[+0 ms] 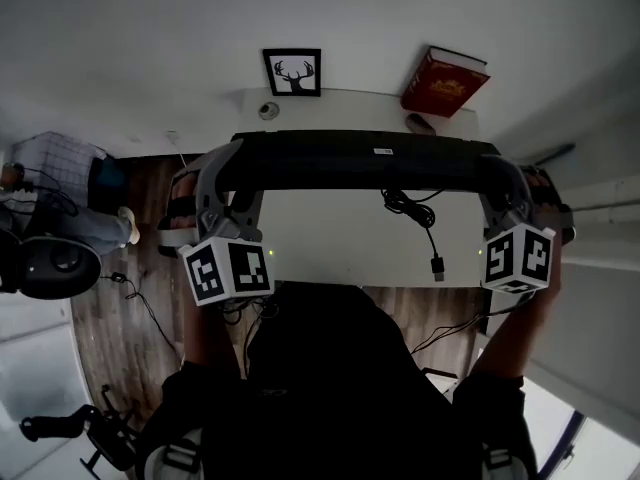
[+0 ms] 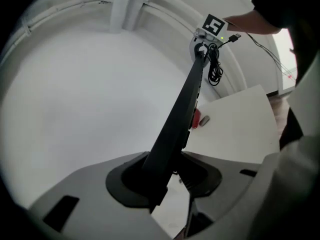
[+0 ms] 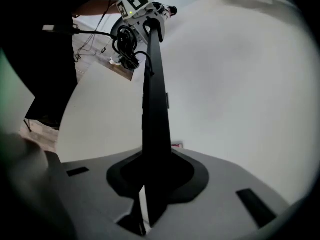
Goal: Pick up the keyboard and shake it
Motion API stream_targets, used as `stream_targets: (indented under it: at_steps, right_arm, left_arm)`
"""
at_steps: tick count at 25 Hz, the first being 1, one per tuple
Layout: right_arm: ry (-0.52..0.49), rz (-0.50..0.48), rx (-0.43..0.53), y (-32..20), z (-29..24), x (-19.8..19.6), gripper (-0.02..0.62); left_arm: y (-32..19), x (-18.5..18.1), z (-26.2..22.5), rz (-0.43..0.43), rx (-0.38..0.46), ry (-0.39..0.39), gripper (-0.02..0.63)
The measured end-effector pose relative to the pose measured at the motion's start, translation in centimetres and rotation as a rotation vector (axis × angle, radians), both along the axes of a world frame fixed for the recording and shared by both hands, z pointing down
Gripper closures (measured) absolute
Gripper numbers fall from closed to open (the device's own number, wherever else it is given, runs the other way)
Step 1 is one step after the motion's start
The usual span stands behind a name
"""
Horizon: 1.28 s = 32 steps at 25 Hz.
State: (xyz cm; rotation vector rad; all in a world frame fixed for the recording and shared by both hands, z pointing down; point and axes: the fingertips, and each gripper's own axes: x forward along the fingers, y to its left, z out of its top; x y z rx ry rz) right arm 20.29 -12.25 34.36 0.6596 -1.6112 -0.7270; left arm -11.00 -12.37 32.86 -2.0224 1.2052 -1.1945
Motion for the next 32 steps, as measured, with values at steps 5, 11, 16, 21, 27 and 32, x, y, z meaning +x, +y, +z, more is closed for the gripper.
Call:
stream_targets:
  at_steps: [5, 11, 16, 21, 27, 32]
  right_arm:
    - [-0.006, 0.102, -0.36, 3.9, 8.1, 4.3, 0.512]
    - [0.009, 0.124, -0.691, 9.3, 19.3, 5.8, 0.512]
    - [-0.003, 0.101, -0.782, 9.4, 24.8, 5.3, 0.511]
    - [-0.008, 0.085, -0.866, 9.7, 27.5, 4.7, 0.511]
    - [-0.01, 0.049, -0.996, 10.6, 31.7, 3.6, 0.511]
    - [-0.012, 0.035, -1.07, 11.0, 34.2, 2.9, 0.512]
  left_arm:
    - [1.2, 4.9, 9.2, 0.136, -0.305, 0.01, 0.445]
    - [5.7, 6.5, 20.3, 0.162, -0.618, -0.001, 0.448]
    - [5.8, 6.0, 27.0, 0.119, -0.76, 0.03, 0.448]
    - [6.8, 5.5, 30.0, 0.093, -0.856, 0.03, 0.448]
    - [8.2, 4.9, 33.8, 0.079, -0.989, 0.02, 0.449]
    - [7.9, 4.4, 35.4, 0.074, -1.062, -0.019, 0.449]
